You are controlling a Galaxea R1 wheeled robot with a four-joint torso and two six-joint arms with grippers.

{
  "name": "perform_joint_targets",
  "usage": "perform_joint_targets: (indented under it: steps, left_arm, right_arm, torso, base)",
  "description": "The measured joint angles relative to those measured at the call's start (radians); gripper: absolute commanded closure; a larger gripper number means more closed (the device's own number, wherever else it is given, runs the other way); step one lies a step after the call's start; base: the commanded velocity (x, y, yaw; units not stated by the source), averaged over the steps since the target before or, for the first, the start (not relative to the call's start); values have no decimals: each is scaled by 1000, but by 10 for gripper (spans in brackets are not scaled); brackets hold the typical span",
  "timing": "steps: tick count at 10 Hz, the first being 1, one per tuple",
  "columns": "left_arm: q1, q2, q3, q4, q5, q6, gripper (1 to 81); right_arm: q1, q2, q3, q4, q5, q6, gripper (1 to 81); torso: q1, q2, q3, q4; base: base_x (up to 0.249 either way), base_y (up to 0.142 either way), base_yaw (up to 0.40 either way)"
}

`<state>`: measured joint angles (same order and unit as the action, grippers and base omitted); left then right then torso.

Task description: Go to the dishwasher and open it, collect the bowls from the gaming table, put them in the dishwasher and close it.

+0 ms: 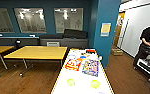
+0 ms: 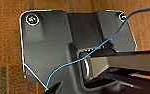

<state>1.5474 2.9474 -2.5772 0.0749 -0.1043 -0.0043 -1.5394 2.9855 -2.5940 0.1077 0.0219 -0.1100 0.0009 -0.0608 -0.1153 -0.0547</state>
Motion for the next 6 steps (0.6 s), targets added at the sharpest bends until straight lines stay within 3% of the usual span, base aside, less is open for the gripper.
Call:
perform_joint_targets:
  steps: [6]
  left_arm:
    - [0,4,4,0,0,0,10]
  right_arm:
    - [1,-4,0,0,0,0,10]
  torso:
    - [0,0,0,0]
  base:
    - [0,106,0]
